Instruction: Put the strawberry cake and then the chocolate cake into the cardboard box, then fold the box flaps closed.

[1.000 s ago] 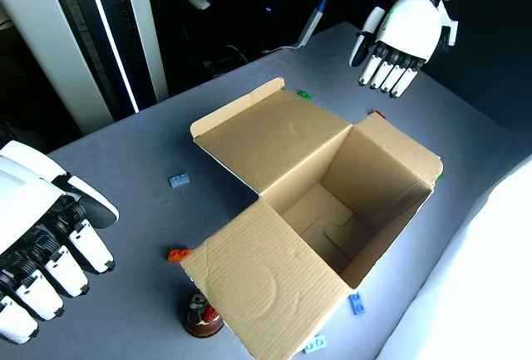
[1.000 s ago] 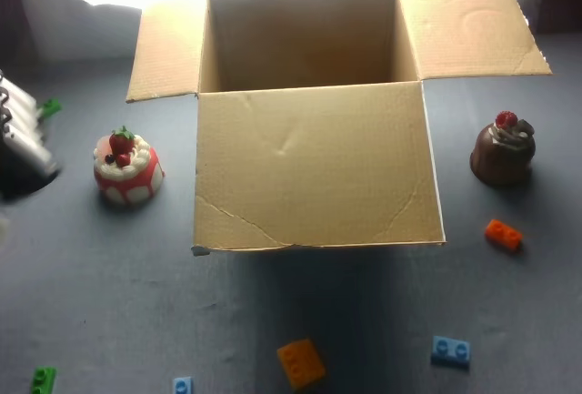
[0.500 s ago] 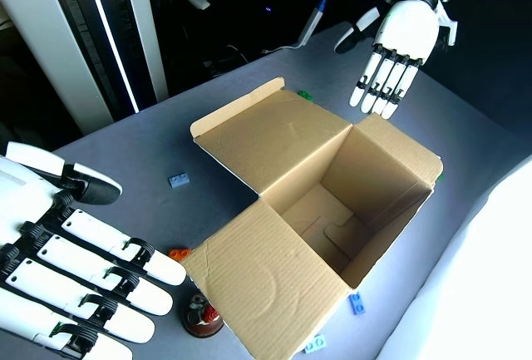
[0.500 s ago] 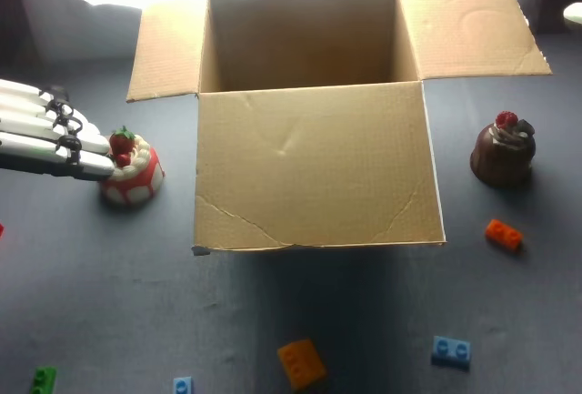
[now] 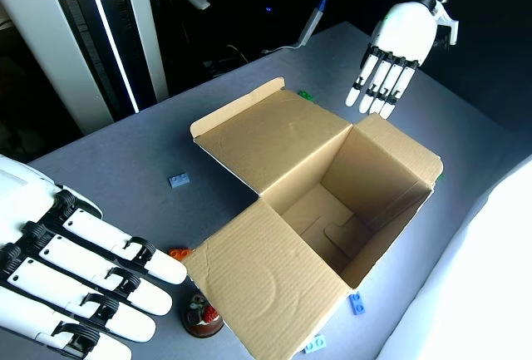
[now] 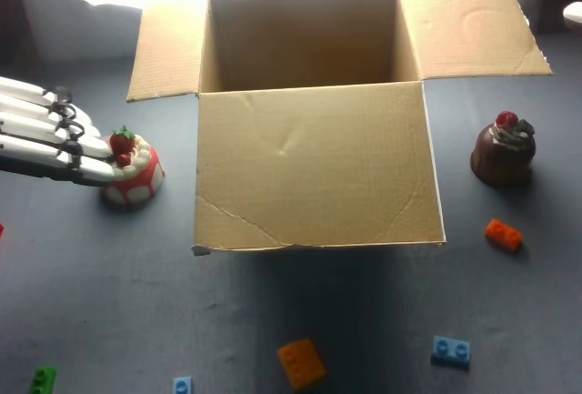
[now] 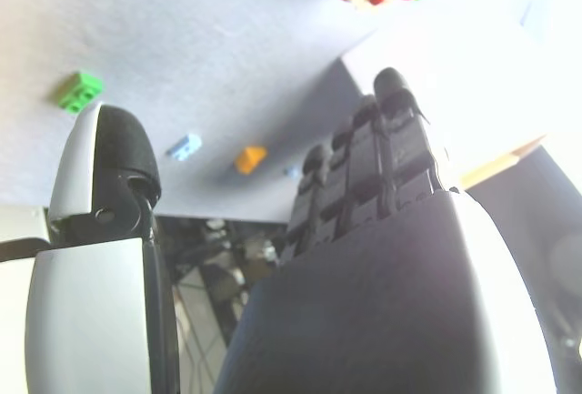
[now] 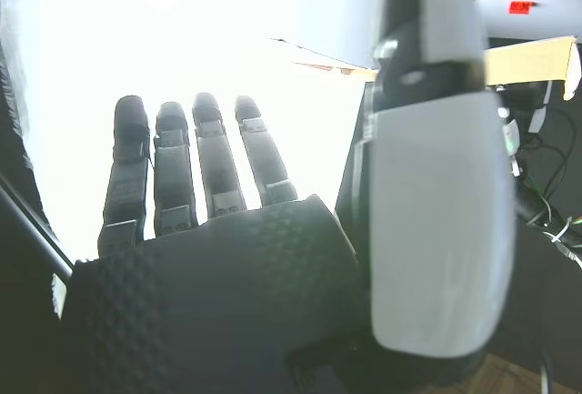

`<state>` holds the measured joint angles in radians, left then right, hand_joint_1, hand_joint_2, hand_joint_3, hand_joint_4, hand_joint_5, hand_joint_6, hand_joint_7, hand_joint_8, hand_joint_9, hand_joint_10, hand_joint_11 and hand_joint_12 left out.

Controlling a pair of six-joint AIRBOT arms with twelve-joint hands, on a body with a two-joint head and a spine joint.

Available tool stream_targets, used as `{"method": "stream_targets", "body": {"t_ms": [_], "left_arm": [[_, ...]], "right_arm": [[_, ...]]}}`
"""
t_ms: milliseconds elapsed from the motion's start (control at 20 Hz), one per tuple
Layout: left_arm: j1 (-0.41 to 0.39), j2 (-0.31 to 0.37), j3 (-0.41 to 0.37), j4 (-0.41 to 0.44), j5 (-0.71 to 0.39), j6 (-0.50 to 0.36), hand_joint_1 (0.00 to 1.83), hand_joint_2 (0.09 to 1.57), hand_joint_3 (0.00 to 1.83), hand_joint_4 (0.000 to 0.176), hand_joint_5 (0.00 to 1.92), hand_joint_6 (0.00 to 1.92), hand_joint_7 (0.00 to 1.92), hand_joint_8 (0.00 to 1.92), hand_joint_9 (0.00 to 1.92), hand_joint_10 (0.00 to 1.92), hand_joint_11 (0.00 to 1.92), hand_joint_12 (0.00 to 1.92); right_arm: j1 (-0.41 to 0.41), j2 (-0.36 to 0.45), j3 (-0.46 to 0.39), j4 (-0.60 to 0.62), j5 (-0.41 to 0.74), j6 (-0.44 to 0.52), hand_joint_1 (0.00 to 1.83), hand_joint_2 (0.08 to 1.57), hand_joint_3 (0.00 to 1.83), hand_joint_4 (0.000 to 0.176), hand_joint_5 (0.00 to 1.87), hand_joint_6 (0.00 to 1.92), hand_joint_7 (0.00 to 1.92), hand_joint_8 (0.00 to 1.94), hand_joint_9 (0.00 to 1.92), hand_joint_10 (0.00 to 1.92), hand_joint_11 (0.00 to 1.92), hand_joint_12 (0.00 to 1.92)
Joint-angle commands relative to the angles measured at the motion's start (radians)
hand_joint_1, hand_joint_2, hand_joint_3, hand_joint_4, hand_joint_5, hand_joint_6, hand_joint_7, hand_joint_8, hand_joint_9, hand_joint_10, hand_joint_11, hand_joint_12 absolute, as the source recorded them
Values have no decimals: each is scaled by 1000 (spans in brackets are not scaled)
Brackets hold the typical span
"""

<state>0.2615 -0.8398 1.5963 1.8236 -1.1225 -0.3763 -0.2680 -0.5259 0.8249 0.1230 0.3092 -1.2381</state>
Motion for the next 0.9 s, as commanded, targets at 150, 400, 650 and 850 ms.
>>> {"method": "stream_targets", "body": {"t_ms": [150,400,650,850], "left_arm": [[-43,-5,-1,-17,9,-34,1181,1021,0,51,16,2,0,0,0,0,0,185],[-44,-53,20,-39,50,-66,1187,1009,0,43,22,2,0,0,0,0,0,113],[-8,-98,42,-50,103,-106,1197,1006,0,35,20,4,1,0,0,0,0,170],[-3,-111,42,-50,129,-108,1187,995,0,41,17,3,0,0,0,0,0,229]], "right_arm": [[-44,15,-11,5,202,24,797,985,2,4,0,0,0,0,12,1,0,102],[-79,17,-18,5,209,33,857,955,0,23,0,0,7,1,38,4,0,147],[-108,17,-21,5,224,33,870,937,0,9,0,0,1,0,26,0,17,36],[-111,18,-21,5,240,32,848,945,10,11,0,0,10,3,42,7,0,88]]}}
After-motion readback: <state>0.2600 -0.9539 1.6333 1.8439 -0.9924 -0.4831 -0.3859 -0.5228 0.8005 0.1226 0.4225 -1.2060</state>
